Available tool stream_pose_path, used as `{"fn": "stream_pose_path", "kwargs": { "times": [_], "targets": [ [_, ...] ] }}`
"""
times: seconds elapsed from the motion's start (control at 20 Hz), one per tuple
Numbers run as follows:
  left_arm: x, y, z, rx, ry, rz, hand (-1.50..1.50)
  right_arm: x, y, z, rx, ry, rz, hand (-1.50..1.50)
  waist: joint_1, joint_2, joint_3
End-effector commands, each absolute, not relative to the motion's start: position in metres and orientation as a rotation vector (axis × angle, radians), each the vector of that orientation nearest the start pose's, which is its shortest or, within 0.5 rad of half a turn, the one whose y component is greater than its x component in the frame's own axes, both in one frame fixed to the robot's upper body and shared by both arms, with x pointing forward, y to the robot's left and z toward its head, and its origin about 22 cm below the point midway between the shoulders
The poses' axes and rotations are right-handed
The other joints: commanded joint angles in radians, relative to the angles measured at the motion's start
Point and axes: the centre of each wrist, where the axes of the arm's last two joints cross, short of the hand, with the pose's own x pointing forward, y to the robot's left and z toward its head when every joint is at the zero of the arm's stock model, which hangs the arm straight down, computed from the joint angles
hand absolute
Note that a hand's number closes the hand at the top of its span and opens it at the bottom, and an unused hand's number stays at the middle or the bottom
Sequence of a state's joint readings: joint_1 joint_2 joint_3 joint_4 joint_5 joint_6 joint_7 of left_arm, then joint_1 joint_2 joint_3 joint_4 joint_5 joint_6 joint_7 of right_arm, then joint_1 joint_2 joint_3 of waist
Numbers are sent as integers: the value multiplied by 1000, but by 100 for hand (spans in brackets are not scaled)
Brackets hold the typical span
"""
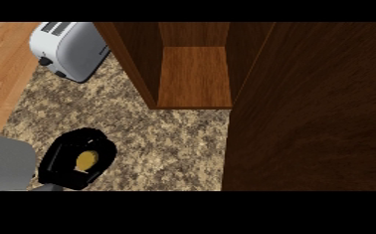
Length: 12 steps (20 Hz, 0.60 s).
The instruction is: Pick up the wine, place it into the cabinet and close the cabinet
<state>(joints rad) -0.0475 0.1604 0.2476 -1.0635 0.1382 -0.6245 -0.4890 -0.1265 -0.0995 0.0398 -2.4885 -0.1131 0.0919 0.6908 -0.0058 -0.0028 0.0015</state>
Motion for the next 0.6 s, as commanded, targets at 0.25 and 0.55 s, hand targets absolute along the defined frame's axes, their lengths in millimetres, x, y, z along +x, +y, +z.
{"fn": "stream_pose_path", "kwargs": {
  "times": [0.25,0.55],
  "targets": [
    [217,318,-91,-195,-1759,-84,150,125,-225,220,232,-1948,272,-150,2,1,-1],
    [199,321,-97,-72,-1796,83,150,135,-221,202,235,-1944,253,-150,5,1,-1]
  ]
}}
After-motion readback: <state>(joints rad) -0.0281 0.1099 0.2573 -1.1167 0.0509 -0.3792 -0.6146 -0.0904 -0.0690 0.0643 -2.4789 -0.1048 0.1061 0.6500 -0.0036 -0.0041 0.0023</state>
